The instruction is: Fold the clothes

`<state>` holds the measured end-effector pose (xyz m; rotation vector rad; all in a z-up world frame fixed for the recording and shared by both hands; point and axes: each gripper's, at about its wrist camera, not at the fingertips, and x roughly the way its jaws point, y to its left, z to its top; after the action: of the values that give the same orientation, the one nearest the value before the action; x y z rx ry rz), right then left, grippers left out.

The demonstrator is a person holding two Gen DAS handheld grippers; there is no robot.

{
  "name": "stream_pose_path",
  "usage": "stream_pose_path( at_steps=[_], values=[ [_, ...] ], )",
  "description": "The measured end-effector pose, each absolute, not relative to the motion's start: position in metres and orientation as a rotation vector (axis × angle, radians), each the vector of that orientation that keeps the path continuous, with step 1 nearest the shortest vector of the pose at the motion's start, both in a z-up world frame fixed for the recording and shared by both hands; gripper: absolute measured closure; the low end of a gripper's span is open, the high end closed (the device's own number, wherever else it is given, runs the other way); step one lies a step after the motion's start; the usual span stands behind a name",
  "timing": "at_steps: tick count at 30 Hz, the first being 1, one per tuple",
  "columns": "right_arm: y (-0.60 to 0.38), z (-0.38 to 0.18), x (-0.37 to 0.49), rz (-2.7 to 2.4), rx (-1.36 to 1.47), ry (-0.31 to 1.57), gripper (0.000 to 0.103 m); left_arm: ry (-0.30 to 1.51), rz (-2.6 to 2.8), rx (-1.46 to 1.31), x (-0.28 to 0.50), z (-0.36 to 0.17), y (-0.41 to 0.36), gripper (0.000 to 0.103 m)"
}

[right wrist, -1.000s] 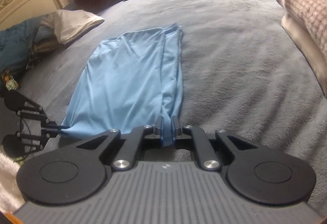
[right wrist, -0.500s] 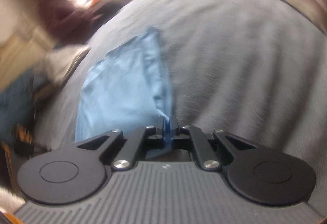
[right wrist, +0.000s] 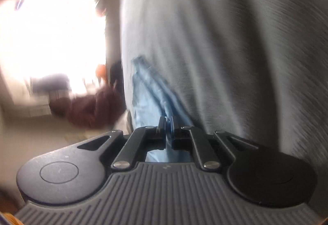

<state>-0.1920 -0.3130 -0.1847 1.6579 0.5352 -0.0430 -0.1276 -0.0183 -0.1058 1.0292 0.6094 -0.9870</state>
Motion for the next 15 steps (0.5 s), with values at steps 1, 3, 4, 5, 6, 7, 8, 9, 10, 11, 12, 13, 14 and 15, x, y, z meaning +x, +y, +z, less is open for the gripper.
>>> stream_pose_path(
  at_steps=[1, 3, 4, 5, 6, 7, 8, 9, 10, 11, 12, 13, 14, 15],
  values=[
    [-0.313, -0.192, -0.197, -0.062, 1.723, 0.518, 0.099, 0.608, -0.986, 1.031, -0.128, -0.106, -0.018, 0.100],
    [-0.314, -0.203, -0.207, -0.080, 1.846, 0.465, 0.098, 0.606, -0.984, 1.035, -0.129, -0.106, -0.019, 0.100],
    [-0.315, -0.204, -0.209, -0.085, 1.862, 0.446, 0.098, 0.605, -0.984, 1.037, -0.129, -0.106, -0.019, 0.100],
    [-0.315, -0.205, -0.212, -0.090, 1.876, 0.428, 0.098, 0.604, -0.984, 1.040, -0.129, -0.106, -0.019, 0.100],
    [-0.315, -0.201, -0.211, -0.087, 1.844, 0.443, 0.098, 0.604, -0.983, 1.041, -0.129, -0.106, -0.020, 0.100],
    [-0.314, -0.196, -0.209, -0.085, 1.808, 0.459, 0.098, 0.604, -0.983, 1.042, -0.129, -0.106, -0.020, 0.100],
    [-0.313, -0.191, -0.208, -0.082, 1.773, 0.476, 0.098, 0.605, -0.982, 1.042, -0.129, -0.106, -0.020, 0.100],
    [-0.310, -0.187, -0.206, -0.064, 1.763, 0.492, 0.097, 0.606, -0.982, 1.042, -0.129, -0.106, -0.020, 0.100],
    [-0.308, -0.183, -0.203, -0.046, 1.754, 0.507, 0.097, 0.607, -0.981, 1.041, -0.129, -0.106, -0.020, 0.100],
    [-0.305, -0.182, -0.202, -0.042, 1.761, 0.523, 0.096, 0.609, -0.981, 1.040, -0.129, -0.106, -0.020, 0.100],
    [-0.302, -0.181, -0.201, -0.039, 1.769, 0.538, 0.096, 0.610, -0.982, 1.039, -0.129, -0.106, -0.020, 0.100],
    [-0.299, -0.180, -0.200, -0.036, 1.776, 0.553, 0.092, 0.611, -0.982, 1.039, -0.129, -0.106, -0.020, 0.100],
    [-0.296, -0.180, -0.197, -0.039, 1.780, 0.569, 0.086, 0.610, -0.983, 1.040, -0.129, -0.106, -0.020, 0.100],
    [-0.293, -0.180, -0.194, -0.042, 1.783, 0.584, 0.083, 0.609, -0.983, 1.041, -0.129, -0.106, -0.019, 0.100]
  ],
)
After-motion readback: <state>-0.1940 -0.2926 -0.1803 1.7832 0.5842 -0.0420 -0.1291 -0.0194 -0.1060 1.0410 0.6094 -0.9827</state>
